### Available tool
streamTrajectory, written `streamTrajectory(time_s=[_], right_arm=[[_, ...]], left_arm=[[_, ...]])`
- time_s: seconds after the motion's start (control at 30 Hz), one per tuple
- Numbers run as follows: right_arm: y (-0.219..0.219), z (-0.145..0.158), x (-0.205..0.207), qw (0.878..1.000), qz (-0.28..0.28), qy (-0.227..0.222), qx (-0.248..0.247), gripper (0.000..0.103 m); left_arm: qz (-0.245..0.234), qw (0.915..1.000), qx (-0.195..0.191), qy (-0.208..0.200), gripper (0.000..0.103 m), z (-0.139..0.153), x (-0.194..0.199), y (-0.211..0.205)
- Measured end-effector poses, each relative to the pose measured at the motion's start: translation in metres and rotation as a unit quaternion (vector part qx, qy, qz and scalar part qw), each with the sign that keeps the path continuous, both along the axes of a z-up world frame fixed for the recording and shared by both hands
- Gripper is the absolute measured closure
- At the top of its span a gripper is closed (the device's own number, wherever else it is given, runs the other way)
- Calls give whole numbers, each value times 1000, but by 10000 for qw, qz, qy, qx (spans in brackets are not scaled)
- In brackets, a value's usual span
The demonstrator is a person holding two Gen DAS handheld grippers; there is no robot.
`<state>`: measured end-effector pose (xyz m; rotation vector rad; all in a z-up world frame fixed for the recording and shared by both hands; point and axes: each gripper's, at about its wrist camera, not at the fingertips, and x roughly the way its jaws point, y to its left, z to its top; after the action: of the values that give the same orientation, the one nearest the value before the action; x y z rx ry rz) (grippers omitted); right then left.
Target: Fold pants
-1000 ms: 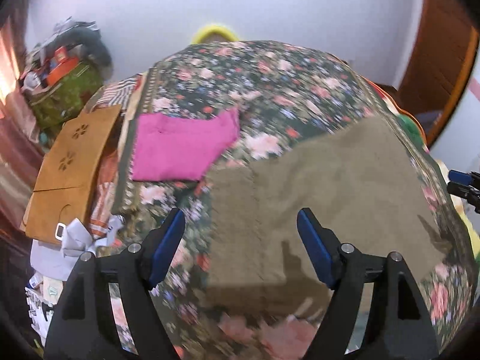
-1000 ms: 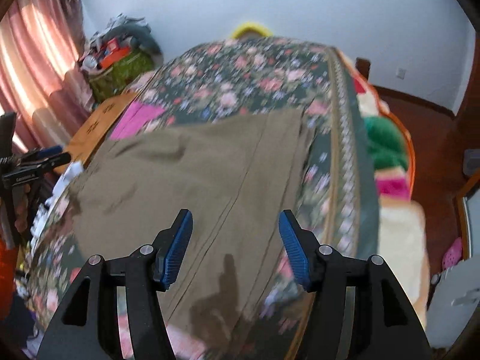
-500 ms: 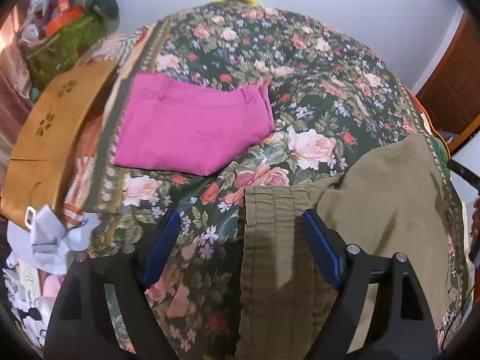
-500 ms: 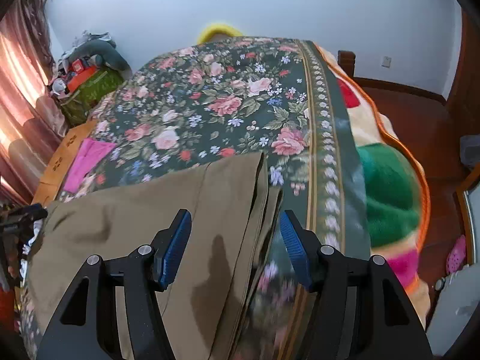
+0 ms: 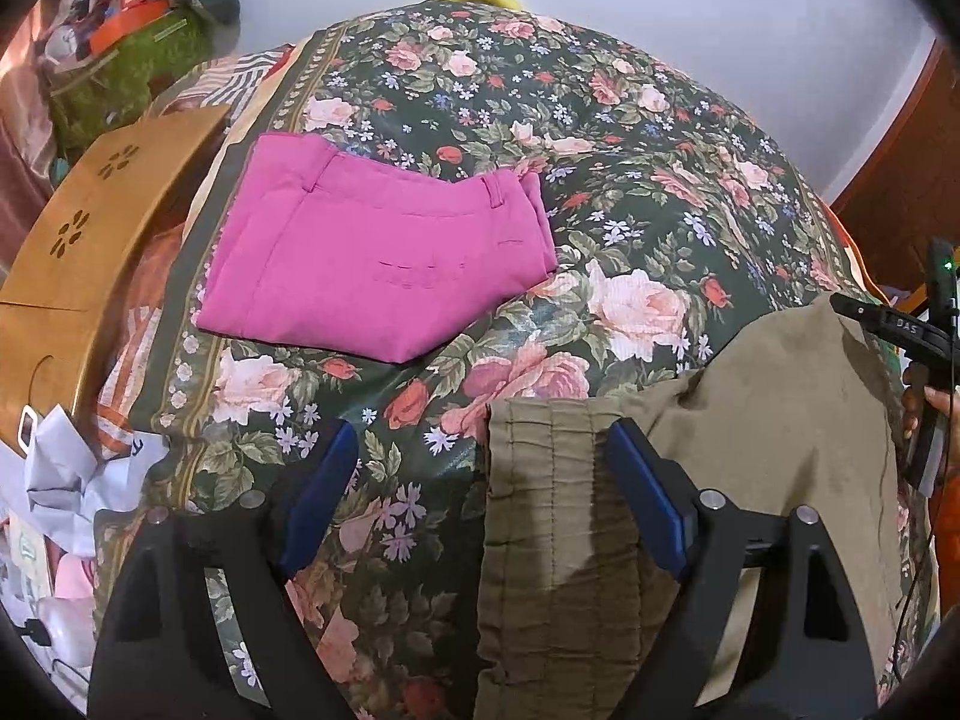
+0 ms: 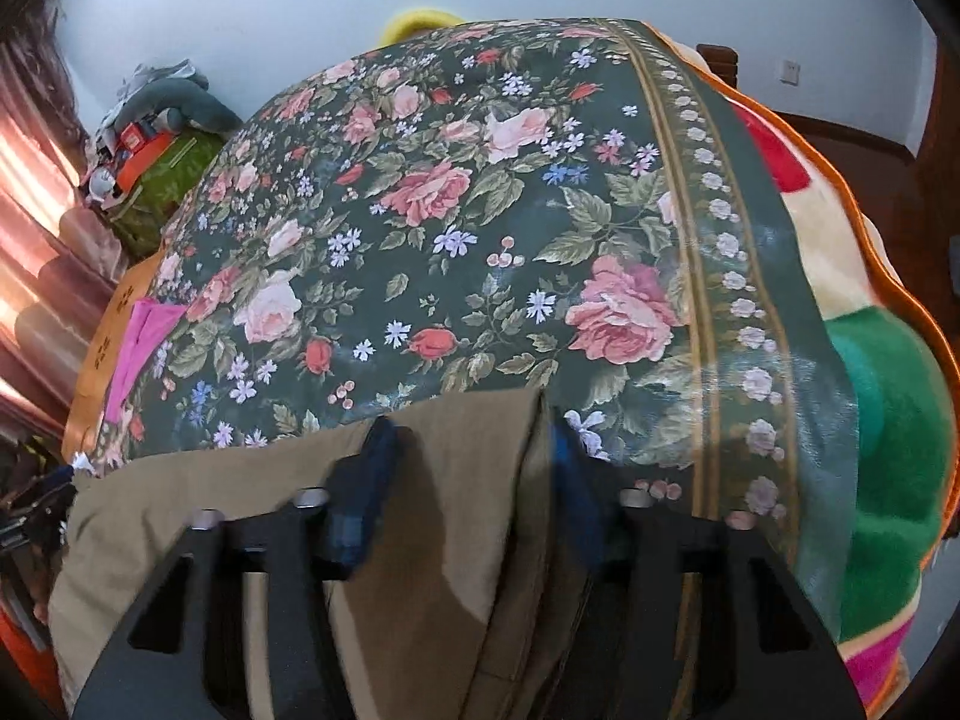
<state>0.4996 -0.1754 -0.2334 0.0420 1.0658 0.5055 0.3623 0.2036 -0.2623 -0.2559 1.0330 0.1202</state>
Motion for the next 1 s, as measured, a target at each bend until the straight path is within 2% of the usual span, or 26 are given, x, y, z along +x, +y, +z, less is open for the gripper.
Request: streamTrajectory(time_s=[0.03, 0.1, 0.17, 0.23, 0.3, 0.33, 0.4, 0.5, 0.57, 0.77, 0.83, 0.9, 0.97, 1.0], right_arm=[[1, -1, -1, 10000, 33, -25, -78, 82], [3, -3, -2, 9998, 150, -66, -122, 90], [5, -3, -5, 9993, 183, -259, -204, 93], [7, -4, -7, 9984, 176, -384, -382, 94], [7, -3, -6, 9978, 109, -458, -471, 95], [6, -2, -7, 9972, 68, -517, -528, 95], [6, -1, -5, 9968, 9, -565, -571, 95], [4, -2, -5, 9965, -55, -565, -607, 95], [6, -1, -6, 9958, -6, -594, -699, 95], [12, 0, -10, 9931, 136, -678, -951, 95], [12, 0, -10, 9934, 102, -658, -930, 95], [13, -1, -10, 9934, 88, -655, -939, 95], [13, 0, -10, 9931, 98, -674, -958, 95], [13, 0, -10, 9928, 110, -684, -974, 95]], left_arm=[[28, 10000, 55, 6, 16, -1, 0, 0], [189, 9994, 295, 40, 16, -4, 0, 0], [393, 9975, 586, 47, 16, -6, -1, 2], [552, 9964, 632, 86, 17, -9, -2, 8], [674, 9959, 538, 260, 20, -18, -3, 17], [701, 9959, 484, 317, 26, -22, -3, 20], [732, 9953, 377, 502, 27, -33, -4, 26], [784, 9956, 27, 511, 28, -38, -8, 34], [766, 9961, 62, 444, 28, -30, -11, 35], [320, 9991, 247, -91, 27, 12, -16, 13], [39, 9996, 240, -155, 21, 20, -12, 0], [-221, 9991, 336, -115, 20, 20, -4, -14], [-373, 9980, 489, 151, 20, 8, 7, -24], [-379, 9980, 433, 272, 23, 0, 11, -25]])
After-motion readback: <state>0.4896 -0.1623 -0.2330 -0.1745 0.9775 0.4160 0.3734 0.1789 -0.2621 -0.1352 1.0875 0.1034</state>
